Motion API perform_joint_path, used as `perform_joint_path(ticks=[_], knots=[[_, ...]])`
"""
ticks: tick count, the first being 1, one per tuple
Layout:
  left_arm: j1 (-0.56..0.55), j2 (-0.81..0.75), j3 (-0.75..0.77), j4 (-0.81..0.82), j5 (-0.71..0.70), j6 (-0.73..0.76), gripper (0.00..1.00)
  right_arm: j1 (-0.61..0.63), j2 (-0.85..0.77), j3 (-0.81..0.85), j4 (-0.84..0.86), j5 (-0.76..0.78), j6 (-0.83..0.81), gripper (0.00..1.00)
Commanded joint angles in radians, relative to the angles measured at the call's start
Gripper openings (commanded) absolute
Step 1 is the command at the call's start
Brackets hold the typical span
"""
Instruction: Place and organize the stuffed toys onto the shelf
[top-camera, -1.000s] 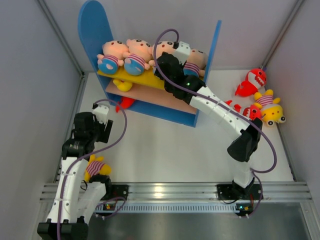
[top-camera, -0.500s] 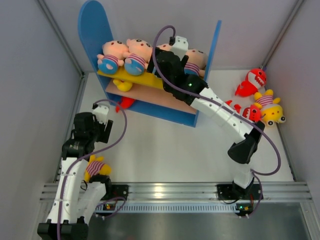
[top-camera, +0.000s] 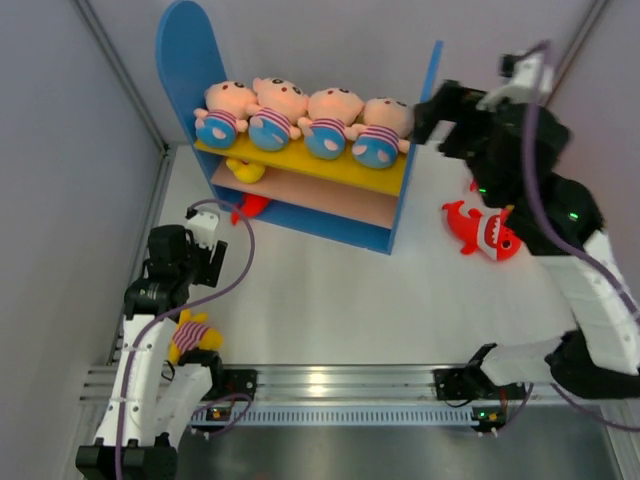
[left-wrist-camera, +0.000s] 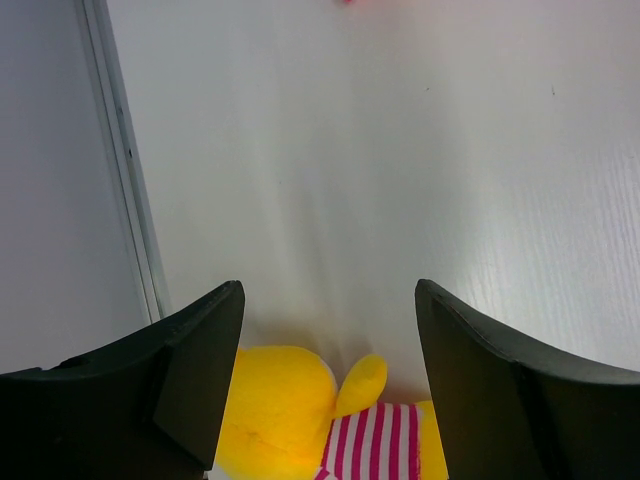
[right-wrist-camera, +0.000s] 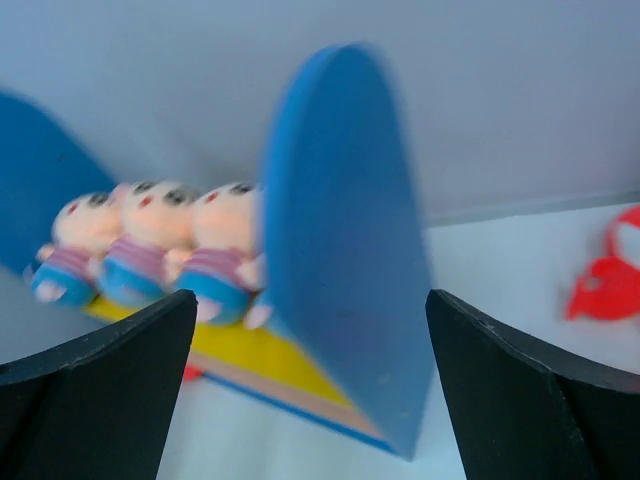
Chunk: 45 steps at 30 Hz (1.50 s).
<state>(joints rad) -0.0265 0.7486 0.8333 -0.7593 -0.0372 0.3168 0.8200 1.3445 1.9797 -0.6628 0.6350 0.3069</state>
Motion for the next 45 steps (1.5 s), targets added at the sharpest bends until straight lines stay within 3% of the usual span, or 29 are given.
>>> perform_joint_path(ticks=[1, 2, 4, 5, 7, 8, 13, 15, 20, 24, 27, 28, 30, 31, 36, 40, 45], knots=[[0.013, -0.008, -0.01, 0.046, 0.031, 0.007, 0.75, -0.192, -0.215, -0.099, -0.133, 0.048, 0.012, 0.99], [0.013, -0.009, -0.013, 0.048, 0.033, 0.007, 0.75, -0.314, -0.238, -0.135, -0.144, 0.049, 0.014, 0.99], [0.013, -0.014, -0.014, 0.046, 0.033, 0.007, 0.75, -0.439, -0.268, -0.247, -0.166, -0.004, 0.024, 0.99], [0.013, -0.014, -0.014, 0.046, 0.033, 0.007, 0.75, -0.57, -0.265, -0.289, -0.169, -0.062, 0.031, 0.99], [0.011, -0.014, -0.011, 0.048, 0.033, 0.007, 0.75, -0.72, -0.222, -0.424, -0.152, -0.294, 0.067, 0.99], [0.011, -0.014, -0.01, 0.045, 0.033, 0.007, 0.75, -0.866, -0.187, -0.529, -0.13, -0.345, 0.078, 0.99], [0.007, -0.022, -0.017, 0.044, 0.033, 0.008, 0.75, -1.099, -0.09, -0.826, 0.087, -0.438, 0.139, 0.99], [0.005, -0.018, -0.019, 0.044, 0.036, 0.01, 0.76, -1.125, -0.013, -0.903, 0.143, -0.472, 0.129, 0.99], [0.005, -0.014, -0.016, 0.044, 0.065, 0.008, 0.76, -1.136, 0.178, -0.915, 0.235, -0.524, 0.063, 0.99], [0.008, -0.009, -0.017, 0.044, 0.062, 0.01, 0.76, -1.136, 0.237, -0.936, 0.295, -0.572, 0.046, 0.95], [0.01, -0.005, -0.016, 0.044, 0.06, 0.01, 0.75, -1.136, 0.226, -0.984, 0.365, -0.656, 0.041, 0.61], [0.011, -0.005, -0.016, 0.043, 0.062, 0.01, 0.75, -1.134, 0.22, -0.996, 0.374, -0.666, 0.043, 0.43], [0.013, -0.002, -0.014, 0.044, 0.068, 0.01, 0.75, -1.134, 0.202, -1.009, 0.371, -0.684, 0.041, 0.24], [0.013, -0.002, -0.013, 0.044, 0.071, 0.01, 0.75, -1.134, 0.185, -1.006, 0.356, -0.687, 0.037, 0.03], [0.011, 0.0, 0.004, 0.034, 0.138, 0.036, 0.73, -1.098, 0.039, -0.931, 0.188, -0.594, 0.005, 0.0], [0.008, 0.006, 0.052, 0.015, 0.317, 0.051, 0.72, -1.055, -0.143, -0.758, 0.038, -0.5, -0.002, 0.0], [0.004, 0.021, 0.128, 0.005, 0.401, 0.054, 0.68, -1.052, -0.246, -0.518, -0.118, -0.497, -0.038, 0.0]])
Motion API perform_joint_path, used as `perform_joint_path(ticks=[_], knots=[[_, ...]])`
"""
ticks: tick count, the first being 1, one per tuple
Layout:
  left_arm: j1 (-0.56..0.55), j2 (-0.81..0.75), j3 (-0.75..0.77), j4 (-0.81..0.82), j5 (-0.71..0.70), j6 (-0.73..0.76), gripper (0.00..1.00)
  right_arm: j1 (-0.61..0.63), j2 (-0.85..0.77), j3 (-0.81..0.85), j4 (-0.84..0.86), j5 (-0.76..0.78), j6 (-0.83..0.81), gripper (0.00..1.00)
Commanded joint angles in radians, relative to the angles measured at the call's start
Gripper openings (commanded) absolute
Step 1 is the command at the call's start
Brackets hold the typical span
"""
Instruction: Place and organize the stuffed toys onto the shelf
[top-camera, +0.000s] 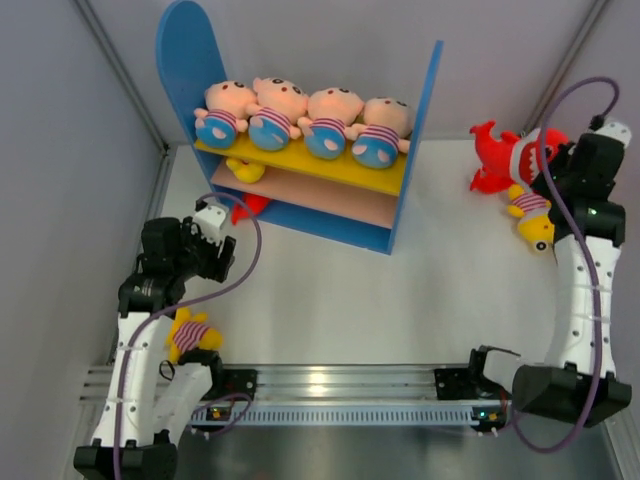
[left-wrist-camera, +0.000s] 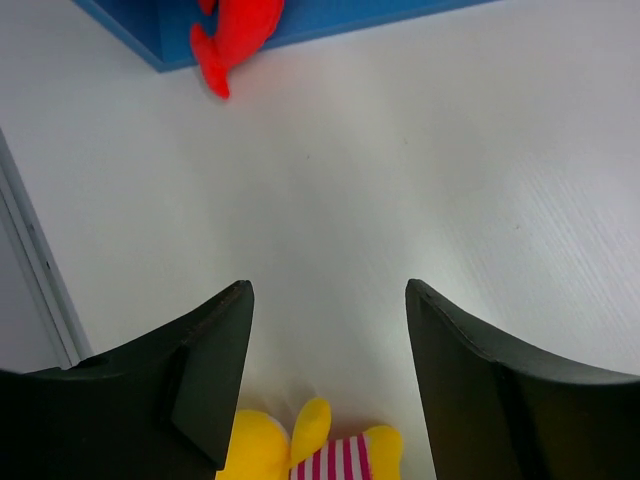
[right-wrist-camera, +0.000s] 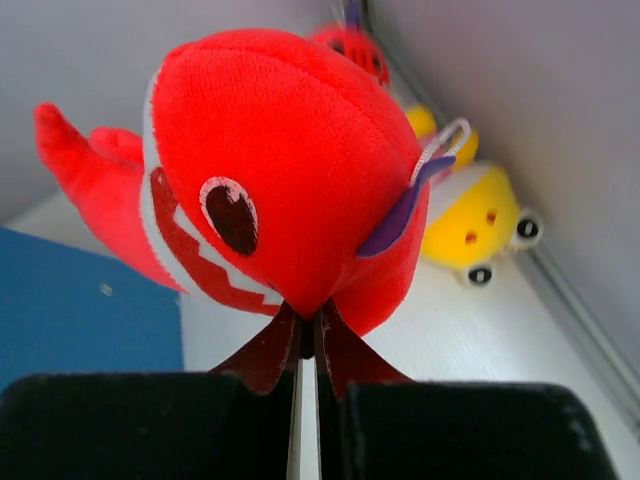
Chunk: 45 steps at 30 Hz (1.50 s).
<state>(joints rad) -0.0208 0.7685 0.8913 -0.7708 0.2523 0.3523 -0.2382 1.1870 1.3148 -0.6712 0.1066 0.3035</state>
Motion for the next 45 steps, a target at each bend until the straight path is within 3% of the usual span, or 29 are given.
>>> perform_joint_path(ticks=[1, 11, 15, 16, 18, 19, 22, 27, 36, 41, 45], knots=[[-0.002, 0.003, 0.078, 0.013, 0.114, 0.022, 0.68, 0.007, -0.11, 0.222, -0.123, 0.007, -0.044, 0.0], [-0.005, -0.066, 0.07, 0.011, 0.246, 0.103, 0.68, 0.011, -0.145, 0.555, -0.033, -0.681, -0.046, 0.0], [-0.004, -0.123, 0.066, 0.011, 0.288, 0.142, 0.72, 0.051, -0.086, 0.606, -0.019, -0.863, -0.053, 0.0], [-0.004, -0.13, 0.061, 0.01, 0.307, 0.14, 0.73, 0.119, -0.063, 0.626, -0.068, -0.851, -0.072, 0.0], [-0.004, -0.147, 0.061, 0.011, 0.324, 0.129, 0.74, 0.236, -0.029, 0.665, -0.154, -0.684, -0.164, 0.0], [-0.004, -0.152, 0.06, 0.011, 0.344, 0.123, 0.74, 0.405, 0.012, 0.691, -0.225, -0.612, -0.19, 0.0], [-0.004, -0.169, 0.058, 0.011, 0.384, 0.097, 0.75, 0.733, 0.121, 0.722, -0.297, -0.34, -0.251, 0.0], [-0.004, -0.187, 0.084, -0.059, 0.459, 0.07, 0.81, 1.008, 0.22, 0.66, -0.281, -0.13, -0.224, 0.0], [-0.004, -0.262, 0.032, -0.078, 0.424, 0.108, 0.89, 1.194, 0.319, 0.356, -0.174, -0.042, -0.146, 0.0], [-0.004, -0.264, -0.041, -0.078, 0.499, 0.132, 0.87, 1.208, 0.434, 0.428, -0.107, -0.102, -0.06, 0.0], [-0.004, -0.219, -0.04, -0.079, 0.455, 0.158, 0.91, 1.228, 0.532, 0.558, -0.107, -0.099, -0.046, 0.0]])
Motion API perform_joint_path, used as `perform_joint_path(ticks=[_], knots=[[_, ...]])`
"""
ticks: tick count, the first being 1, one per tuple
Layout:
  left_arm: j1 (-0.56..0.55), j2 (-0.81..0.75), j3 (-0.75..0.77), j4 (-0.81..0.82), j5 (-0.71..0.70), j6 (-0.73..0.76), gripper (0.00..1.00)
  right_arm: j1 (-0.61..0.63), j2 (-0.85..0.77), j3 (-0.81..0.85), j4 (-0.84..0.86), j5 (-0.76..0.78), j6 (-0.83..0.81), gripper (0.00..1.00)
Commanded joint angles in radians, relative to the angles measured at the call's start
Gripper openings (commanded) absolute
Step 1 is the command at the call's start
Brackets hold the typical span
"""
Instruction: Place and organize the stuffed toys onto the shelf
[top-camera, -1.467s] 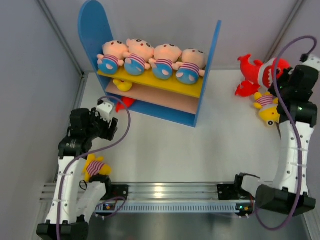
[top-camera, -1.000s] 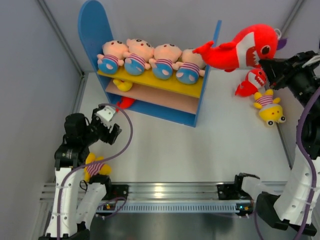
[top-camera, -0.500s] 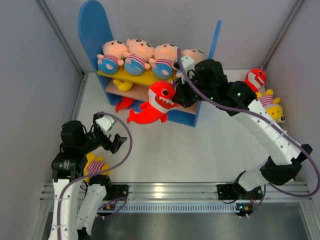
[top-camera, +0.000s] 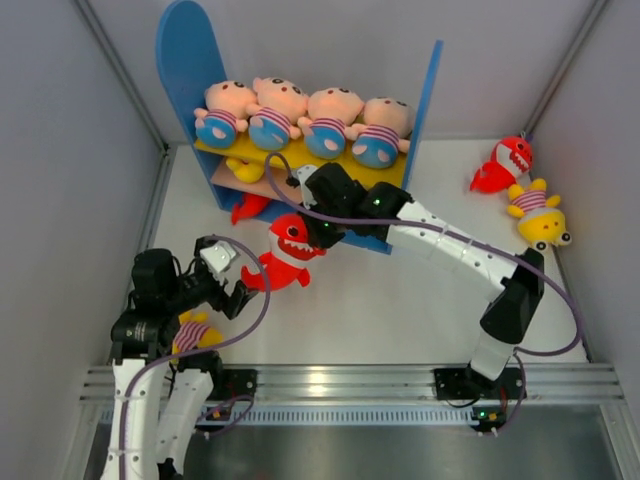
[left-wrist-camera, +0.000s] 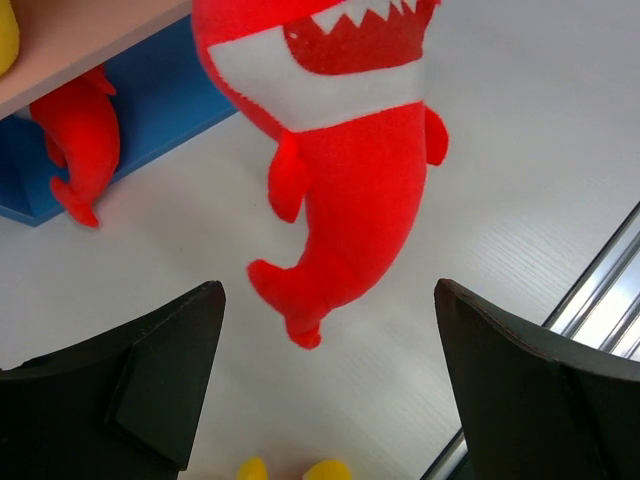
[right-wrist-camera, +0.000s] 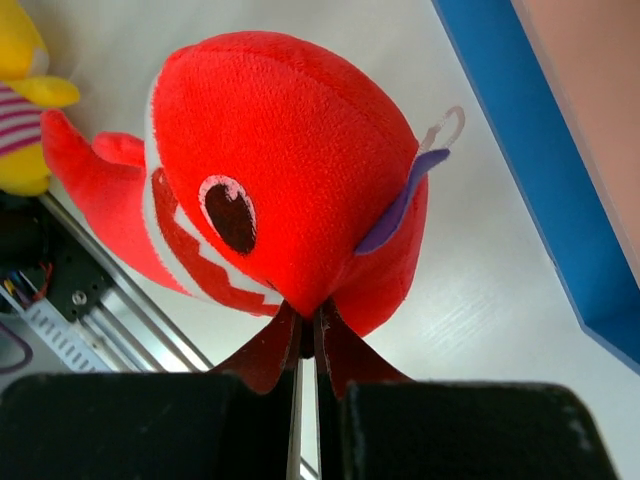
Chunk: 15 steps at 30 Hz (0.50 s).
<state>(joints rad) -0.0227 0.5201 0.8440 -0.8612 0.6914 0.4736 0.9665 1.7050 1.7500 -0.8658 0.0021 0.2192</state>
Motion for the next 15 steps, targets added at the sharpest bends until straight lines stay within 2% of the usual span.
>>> perform_joint_path(ticks=[1, 7, 11, 12, 15], knots=[[-0.002, 0.041, 0.015, 0.011, -0.006, 0.057, 0.92, 0.024, 0.027, 0.135, 0.097, 0.003, 0.046, 0.0], [-0.003, 0.13, 0.009, 0.013, -0.006, 0.169, 0.97, 0.031, 0.09, 0.204, 0.119, -0.033, 0.066, 0.0], [-0.003, 0.19, 0.015, 0.013, -0.01, 0.232, 0.96, 0.029, 0.122, 0.241, 0.114, -0.057, 0.068, 0.0], [-0.003, 0.198, 0.01, 0.011, -0.006, 0.256, 0.94, 0.029, 0.128, 0.24, 0.119, -0.059, 0.074, 0.0], [-0.005, 0.228, -0.003, 0.011, 0.006, 0.281, 0.72, 0.028, 0.143, 0.24, 0.135, -0.082, 0.092, 0.0]])
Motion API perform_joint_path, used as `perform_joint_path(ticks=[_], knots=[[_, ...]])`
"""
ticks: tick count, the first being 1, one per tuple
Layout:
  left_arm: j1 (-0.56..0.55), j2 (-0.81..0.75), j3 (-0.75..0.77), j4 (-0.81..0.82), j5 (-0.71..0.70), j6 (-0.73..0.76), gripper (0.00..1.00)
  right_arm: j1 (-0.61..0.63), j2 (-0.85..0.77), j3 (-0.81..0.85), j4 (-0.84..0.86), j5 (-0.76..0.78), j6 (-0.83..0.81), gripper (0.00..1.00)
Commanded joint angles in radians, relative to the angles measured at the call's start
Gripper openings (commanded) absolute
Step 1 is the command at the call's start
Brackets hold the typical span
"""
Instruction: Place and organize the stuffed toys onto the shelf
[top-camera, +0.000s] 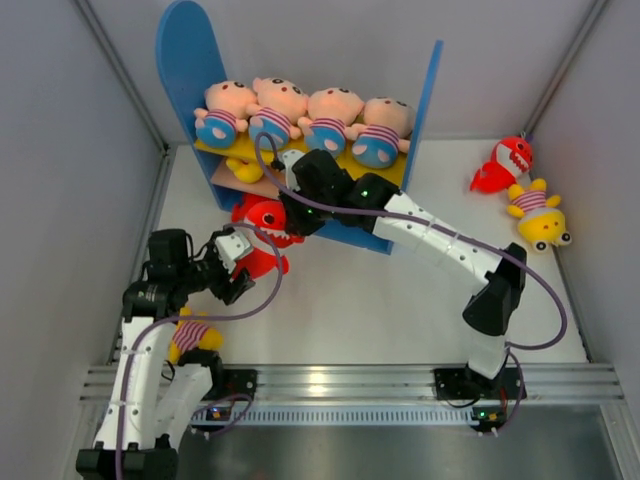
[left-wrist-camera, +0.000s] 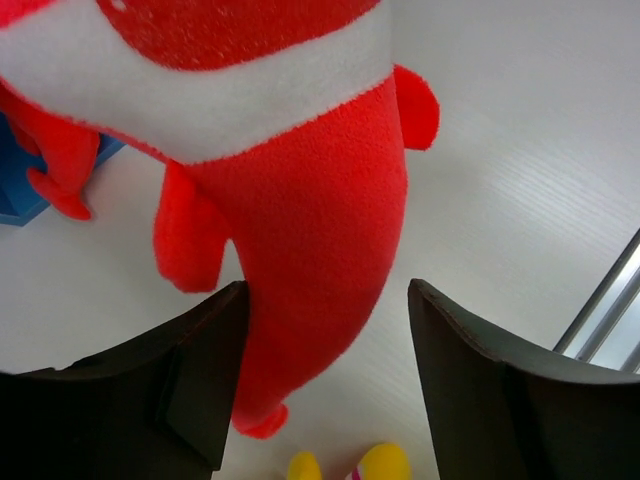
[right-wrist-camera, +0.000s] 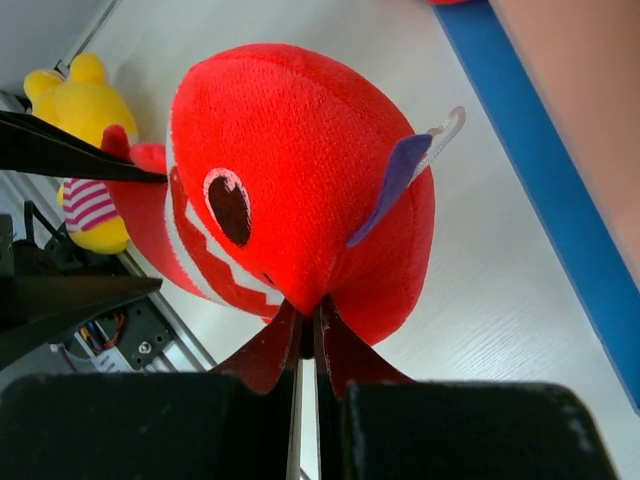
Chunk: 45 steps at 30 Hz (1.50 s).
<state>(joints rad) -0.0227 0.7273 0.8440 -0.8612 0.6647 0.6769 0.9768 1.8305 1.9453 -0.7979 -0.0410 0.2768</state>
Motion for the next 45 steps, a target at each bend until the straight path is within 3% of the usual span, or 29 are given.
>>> perform_joint_path(ticks=[1, 4, 6, 8, 11, 12, 15, 18, 29, 34, 40, 45], knots=[[-0.005, 0.03, -0.008, 0.013, 0.039, 0.088, 0.68, 0.017, 0.019, 0.041, 0.074, -0.048, 0.044, 0.0], [-0.005, 0.078, -0.019, 0.013, 0.07, 0.099, 0.46, 0.008, 0.029, 0.026, 0.097, -0.06, 0.062, 0.0], [-0.005, 0.118, -0.016, 0.013, 0.087, 0.093, 0.17, -0.006, 0.03, 0.017, 0.097, -0.068, 0.073, 0.0], [-0.005, 0.158, -0.01, 0.014, 0.096, 0.087, 0.0, -0.019, 0.023, -0.02, 0.112, -0.069, 0.073, 0.0], [-0.005, 0.193, -0.016, 0.031, 0.119, 0.073, 0.0, -0.023, -0.011, -0.072, 0.137, -0.057, 0.061, 0.03], [-0.005, 0.199, -0.022, 0.048, 0.118, 0.053, 0.0, -0.021, -0.026, -0.077, 0.126, -0.015, 0.053, 0.25], [-0.005, 0.236, -0.049, 0.152, 0.067, -0.043, 0.0, -0.02, -0.06, -0.085, 0.04, 0.12, 0.038, 0.56], [-0.019, 0.297, -0.051, 0.261, -0.066, -0.184, 0.0, -0.021, -0.137, -0.16, 0.008, 0.22, 0.032, 0.68], [-0.138, 0.535, -0.039, 0.478, -0.117, -0.342, 0.0, -0.021, -0.39, -0.345, 0.002, 0.408, 0.048, 0.7], [-0.149, 0.616, 0.0, 0.617, -0.134, -0.395, 0.0, -0.021, -0.456, -0.356, -0.009, 0.441, 0.051, 0.69], [-0.236, 0.736, 0.052, 0.743, -0.177, -0.41, 0.0, -0.021, -0.52, -0.356, -0.009, 0.492, 0.033, 0.69], [-0.247, 0.859, 0.124, 0.787, -0.234, -0.425, 0.0, -0.021, -0.524, -0.324, -0.029, 0.504, 0.01, 0.69]])
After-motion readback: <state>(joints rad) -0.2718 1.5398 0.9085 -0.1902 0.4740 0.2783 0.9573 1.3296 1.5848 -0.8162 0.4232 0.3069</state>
